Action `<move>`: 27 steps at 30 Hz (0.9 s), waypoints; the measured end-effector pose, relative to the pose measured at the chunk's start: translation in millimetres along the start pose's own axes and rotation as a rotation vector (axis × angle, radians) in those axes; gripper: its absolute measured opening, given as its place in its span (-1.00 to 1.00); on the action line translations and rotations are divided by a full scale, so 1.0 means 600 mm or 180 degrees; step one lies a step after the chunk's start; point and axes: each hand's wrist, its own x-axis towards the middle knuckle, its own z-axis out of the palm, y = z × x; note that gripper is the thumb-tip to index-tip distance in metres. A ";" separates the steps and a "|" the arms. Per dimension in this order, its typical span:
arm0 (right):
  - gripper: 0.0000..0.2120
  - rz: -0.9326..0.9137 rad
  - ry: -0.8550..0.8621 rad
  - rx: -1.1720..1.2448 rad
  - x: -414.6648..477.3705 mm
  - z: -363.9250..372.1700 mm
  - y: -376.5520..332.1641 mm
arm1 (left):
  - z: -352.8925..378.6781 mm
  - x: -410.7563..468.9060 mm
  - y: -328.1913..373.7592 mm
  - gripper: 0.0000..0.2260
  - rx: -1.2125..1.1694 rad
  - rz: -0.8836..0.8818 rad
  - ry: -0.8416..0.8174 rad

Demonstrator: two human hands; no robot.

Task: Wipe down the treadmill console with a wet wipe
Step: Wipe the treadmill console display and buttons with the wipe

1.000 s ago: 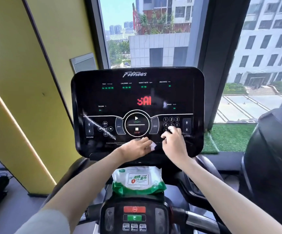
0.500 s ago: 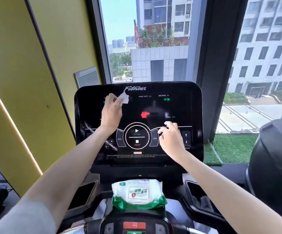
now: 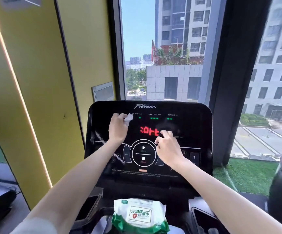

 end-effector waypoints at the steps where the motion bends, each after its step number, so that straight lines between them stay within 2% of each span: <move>1: -0.74 -0.0046 -0.0059 -0.0054 -0.001 0.002 0.003 | 0.012 -0.004 0.004 -0.79 0.0081 0.0087 -0.0057; 4: -0.75 -0.0064 -0.0100 -0.0058 -0.005 0.011 0.013 | 0.044 -0.023 0.012 -0.81 0.0276 0.0355 -0.0209; 8: -0.74 -0.0075 -0.0058 0.0046 -0.016 0.025 0.028 | 0.062 -0.083 -0.010 -0.76 0.0440 0.1322 -0.0775; 9: -0.73 -0.0093 -0.0048 0.0072 -0.018 0.028 0.031 | 0.054 -0.084 -0.021 -0.76 0.0452 0.1298 -0.0763; 10: -0.73 -0.0106 -0.0024 0.0114 -0.020 0.029 0.034 | 0.045 -0.078 -0.028 -0.77 0.0337 0.1005 -0.0545; 13: -0.74 -0.0077 0.0090 0.0237 -0.018 0.026 0.037 | 0.019 -0.032 -0.029 -0.77 -0.0209 -0.0775 0.0473; 14: -0.75 -0.0069 0.0120 0.0242 -0.016 0.026 0.036 | 0.021 -0.026 -0.022 -0.77 -0.0197 -0.0970 0.0556; 15: -0.75 -0.0064 0.0138 0.0234 -0.014 0.025 0.036 | 0.027 -0.029 -0.012 -0.78 -0.0106 -0.0709 0.0456; 18: -0.77 -0.0063 0.0168 0.0202 -0.011 0.026 0.038 | 0.070 -0.078 0.006 -0.76 0.0366 0.1277 -0.0679; 19: -0.77 -0.0063 0.0157 0.0189 -0.012 0.027 0.039 | 0.073 -0.089 -0.002 -0.74 0.0514 0.1666 -0.0981; 20: -0.76 -0.0059 0.0147 0.0190 -0.013 0.027 0.041 | 0.066 -0.087 -0.012 -0.73 0.0590 0.1703 -0.1041; 21: -0.76 -0.0043 0.0141 0.0201 -0.015 0.027 0.044 | 0.054 -0.077 -0.022 -0.76 0.0539 0.1393 -0.0764; 22: -0.76 -0.0019 0.0156 0.0214 -0.017 0.027 0.047 | 0.037 -0.063 -0.031 -0.79 0.0474 0.0857 -0.0290; 24: -0.76 0.0014 0.0192 0.0216 -0.020 0.026 0.053 | -0.004 -0.031 -0.044 -0.82 0.0228 -0.0522 0.0572; 25: -0.76 0.0030 0.0191 0.0226 -0.021 0.027 0.054 | -0.023 -0.016 -0.049 -0.84 -0.0075 -0.1132 0.0794; 27: -0.76 0.0067 0.0171 0.0271 -0.020 0.028 0.054 | -0.044 0.004 -0.053 -0.89 -0.0795 -0.1985 0.0942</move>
